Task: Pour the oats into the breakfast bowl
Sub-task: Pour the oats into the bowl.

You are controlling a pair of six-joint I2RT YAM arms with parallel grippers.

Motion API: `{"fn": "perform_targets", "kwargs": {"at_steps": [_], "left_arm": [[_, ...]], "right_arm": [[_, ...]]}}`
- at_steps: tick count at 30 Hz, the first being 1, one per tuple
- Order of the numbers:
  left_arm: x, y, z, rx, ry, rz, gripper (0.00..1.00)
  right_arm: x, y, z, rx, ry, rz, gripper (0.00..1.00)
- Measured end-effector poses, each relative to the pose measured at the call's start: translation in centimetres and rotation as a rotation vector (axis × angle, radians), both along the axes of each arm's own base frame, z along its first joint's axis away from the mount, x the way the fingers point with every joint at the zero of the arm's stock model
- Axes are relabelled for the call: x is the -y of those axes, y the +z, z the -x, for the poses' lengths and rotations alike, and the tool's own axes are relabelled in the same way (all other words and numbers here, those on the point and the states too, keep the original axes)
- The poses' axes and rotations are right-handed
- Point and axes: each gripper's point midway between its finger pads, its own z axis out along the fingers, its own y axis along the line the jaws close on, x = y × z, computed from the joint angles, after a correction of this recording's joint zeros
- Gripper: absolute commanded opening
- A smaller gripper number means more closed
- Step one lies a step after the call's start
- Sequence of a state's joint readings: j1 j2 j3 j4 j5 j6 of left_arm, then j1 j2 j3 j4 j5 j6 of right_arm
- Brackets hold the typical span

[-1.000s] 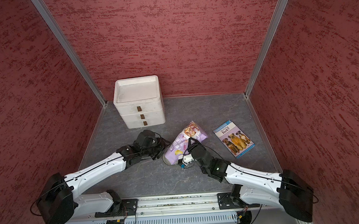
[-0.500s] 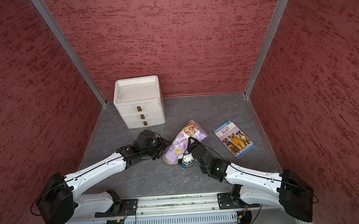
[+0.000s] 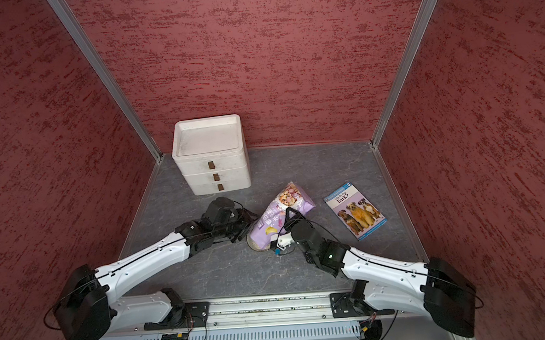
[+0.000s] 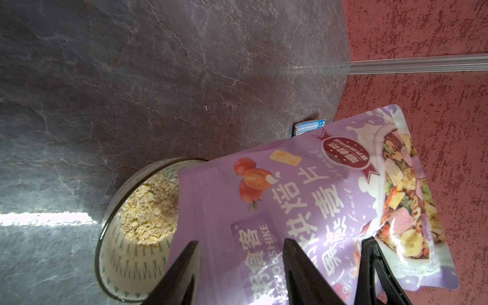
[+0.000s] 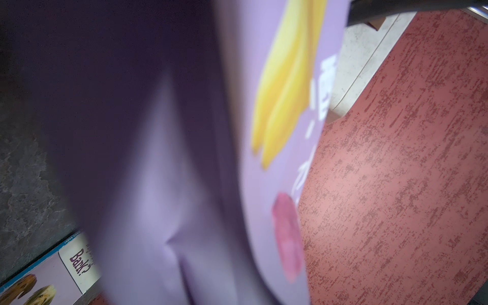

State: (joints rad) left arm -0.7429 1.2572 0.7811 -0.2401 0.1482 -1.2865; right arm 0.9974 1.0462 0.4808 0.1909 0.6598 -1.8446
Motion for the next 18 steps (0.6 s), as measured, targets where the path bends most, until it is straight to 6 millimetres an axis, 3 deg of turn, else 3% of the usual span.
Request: {"fn": "perform_targets", "kwargs": {"at_steps": [18], "left_arm": [[-0.34, 0.61, 0.06, 0.014, 0.009, 0.003, 0.53]], "right_arm": [[-0.54, -0.24, 0.46, -0.006, 0.017, 0.002, 0.0]]}}
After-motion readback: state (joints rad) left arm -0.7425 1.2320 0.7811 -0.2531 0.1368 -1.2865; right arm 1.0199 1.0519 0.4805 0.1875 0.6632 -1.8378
